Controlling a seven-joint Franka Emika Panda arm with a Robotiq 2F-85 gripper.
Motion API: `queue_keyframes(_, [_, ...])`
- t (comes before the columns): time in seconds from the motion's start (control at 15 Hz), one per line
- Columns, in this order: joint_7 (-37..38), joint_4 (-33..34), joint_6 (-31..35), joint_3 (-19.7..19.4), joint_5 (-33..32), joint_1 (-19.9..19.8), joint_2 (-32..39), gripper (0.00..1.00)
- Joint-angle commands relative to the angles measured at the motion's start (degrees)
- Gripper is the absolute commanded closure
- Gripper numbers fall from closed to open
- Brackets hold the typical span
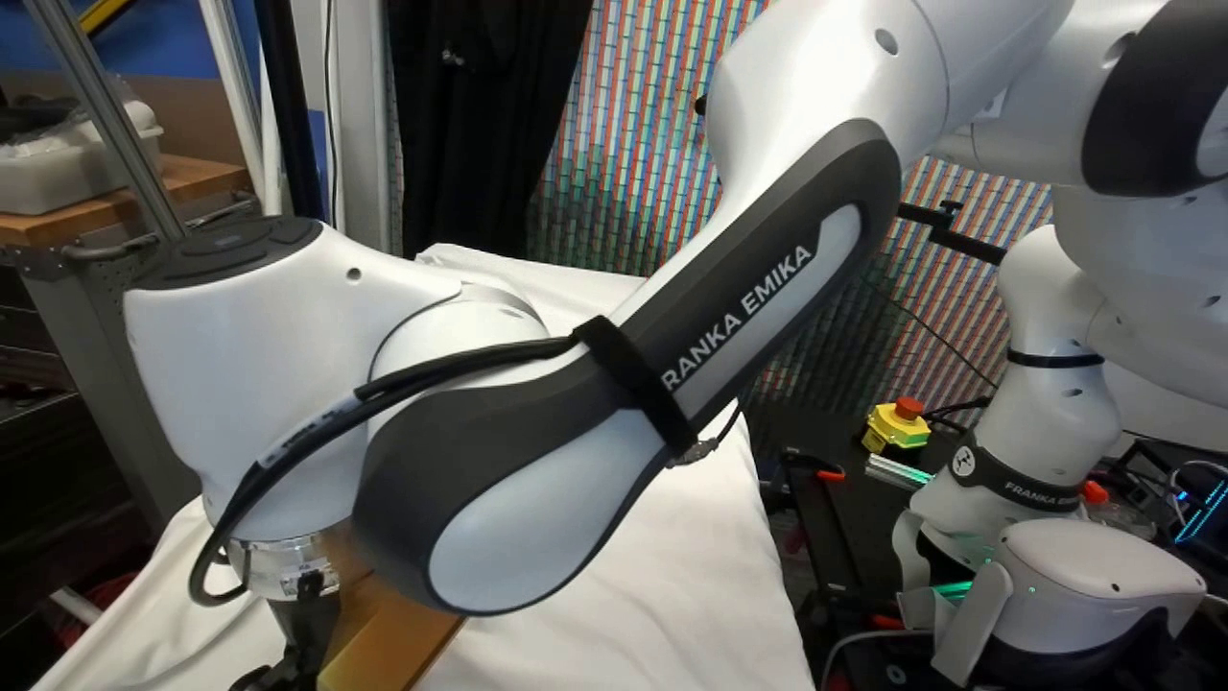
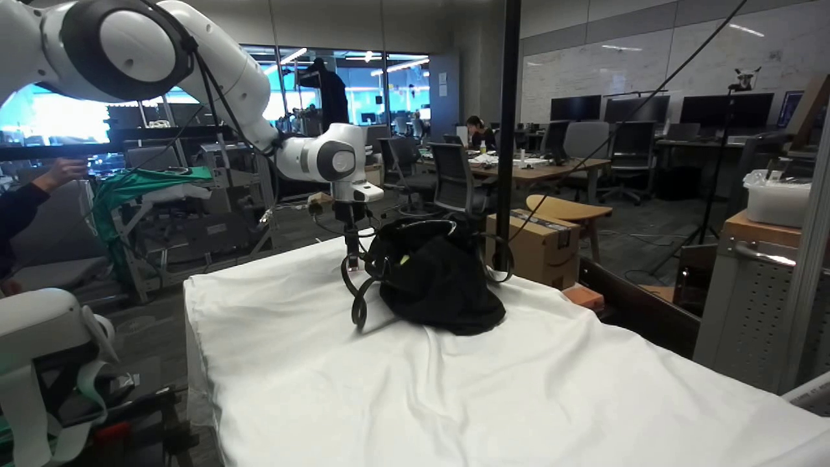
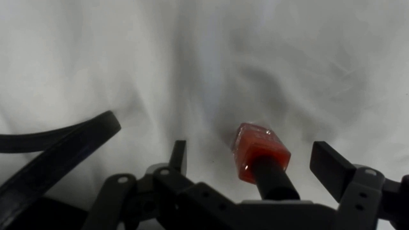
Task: Put all the nail polish in the black bag
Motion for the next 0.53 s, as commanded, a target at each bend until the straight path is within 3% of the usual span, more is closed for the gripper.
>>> queue_keyframes(0.0, [2.52, 3.69, -0.44, -0.89, 0.41, 0.96, 2.66, 0.00])
queue_keyframes(0.47, [4.15, 5.07, -0.66, -0.97, 0.29, 0.94, 3.78, 0.00])
